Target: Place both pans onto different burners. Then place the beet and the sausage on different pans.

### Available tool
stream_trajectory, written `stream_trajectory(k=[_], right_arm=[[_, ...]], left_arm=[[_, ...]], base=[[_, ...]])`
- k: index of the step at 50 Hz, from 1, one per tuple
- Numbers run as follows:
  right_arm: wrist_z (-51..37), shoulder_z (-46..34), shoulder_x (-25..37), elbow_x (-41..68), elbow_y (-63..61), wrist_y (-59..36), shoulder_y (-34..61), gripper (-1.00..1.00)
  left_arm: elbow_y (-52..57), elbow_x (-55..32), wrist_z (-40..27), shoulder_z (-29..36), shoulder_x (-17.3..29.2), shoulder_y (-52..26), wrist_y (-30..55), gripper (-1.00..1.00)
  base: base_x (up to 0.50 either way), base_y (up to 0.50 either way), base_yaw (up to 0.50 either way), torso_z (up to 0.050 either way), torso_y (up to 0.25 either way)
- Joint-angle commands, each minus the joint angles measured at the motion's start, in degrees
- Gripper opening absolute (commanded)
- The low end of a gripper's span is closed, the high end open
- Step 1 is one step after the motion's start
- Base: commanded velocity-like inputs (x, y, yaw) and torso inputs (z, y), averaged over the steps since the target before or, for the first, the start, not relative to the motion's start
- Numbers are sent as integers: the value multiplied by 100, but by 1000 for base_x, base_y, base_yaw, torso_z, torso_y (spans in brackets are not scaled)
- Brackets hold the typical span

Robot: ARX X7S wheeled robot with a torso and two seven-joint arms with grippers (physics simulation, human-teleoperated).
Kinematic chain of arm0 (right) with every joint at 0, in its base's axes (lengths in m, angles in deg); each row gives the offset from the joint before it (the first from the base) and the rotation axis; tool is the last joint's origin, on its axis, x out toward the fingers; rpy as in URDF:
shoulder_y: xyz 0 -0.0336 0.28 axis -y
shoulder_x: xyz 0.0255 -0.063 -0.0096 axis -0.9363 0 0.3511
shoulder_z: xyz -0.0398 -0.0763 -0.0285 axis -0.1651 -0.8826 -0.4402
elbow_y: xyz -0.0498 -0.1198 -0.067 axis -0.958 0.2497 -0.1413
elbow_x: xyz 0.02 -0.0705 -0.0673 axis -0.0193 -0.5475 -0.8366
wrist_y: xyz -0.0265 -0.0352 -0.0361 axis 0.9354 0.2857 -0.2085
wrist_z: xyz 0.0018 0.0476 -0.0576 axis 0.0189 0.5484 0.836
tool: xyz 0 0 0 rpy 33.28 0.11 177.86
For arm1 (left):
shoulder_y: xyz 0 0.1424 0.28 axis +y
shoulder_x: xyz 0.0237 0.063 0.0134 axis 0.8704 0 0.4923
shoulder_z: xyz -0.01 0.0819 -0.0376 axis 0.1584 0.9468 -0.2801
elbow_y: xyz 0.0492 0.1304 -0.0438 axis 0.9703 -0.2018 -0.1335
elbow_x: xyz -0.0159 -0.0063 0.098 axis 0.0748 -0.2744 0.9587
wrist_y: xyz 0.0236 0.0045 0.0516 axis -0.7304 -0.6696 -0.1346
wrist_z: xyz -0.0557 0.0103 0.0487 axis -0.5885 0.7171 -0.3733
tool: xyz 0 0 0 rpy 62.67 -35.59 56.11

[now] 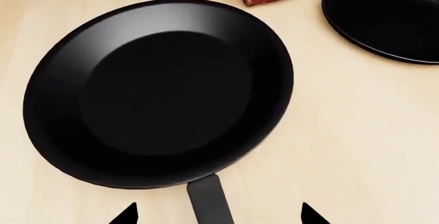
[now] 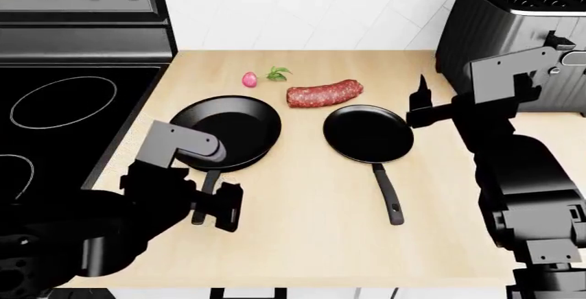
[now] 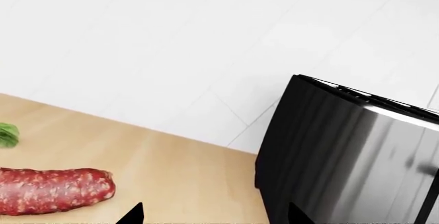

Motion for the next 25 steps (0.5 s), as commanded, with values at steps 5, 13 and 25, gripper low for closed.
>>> stream_trajectory(k=[5, 13, 25], right_arm=[[-4, -13, 0, 5, 88, 65, -18, 100], [-1, -33, -6, 4, 112, 75, -7, 100], [5, -52, -8, 15, 124, 102, -32, 100]], left_arm=[[-108, 139, 112, 115, -1, 54, -124, 100], [-104, 125, 107, 126, 11, 45, -145, 100], [-69, 102, 87, 126, 46, 71, -192, -100]], base=[[0, 0, 0, 0, 0], [0, 0, 0, 0, 0], [0, 0, 0, 0, 0]])
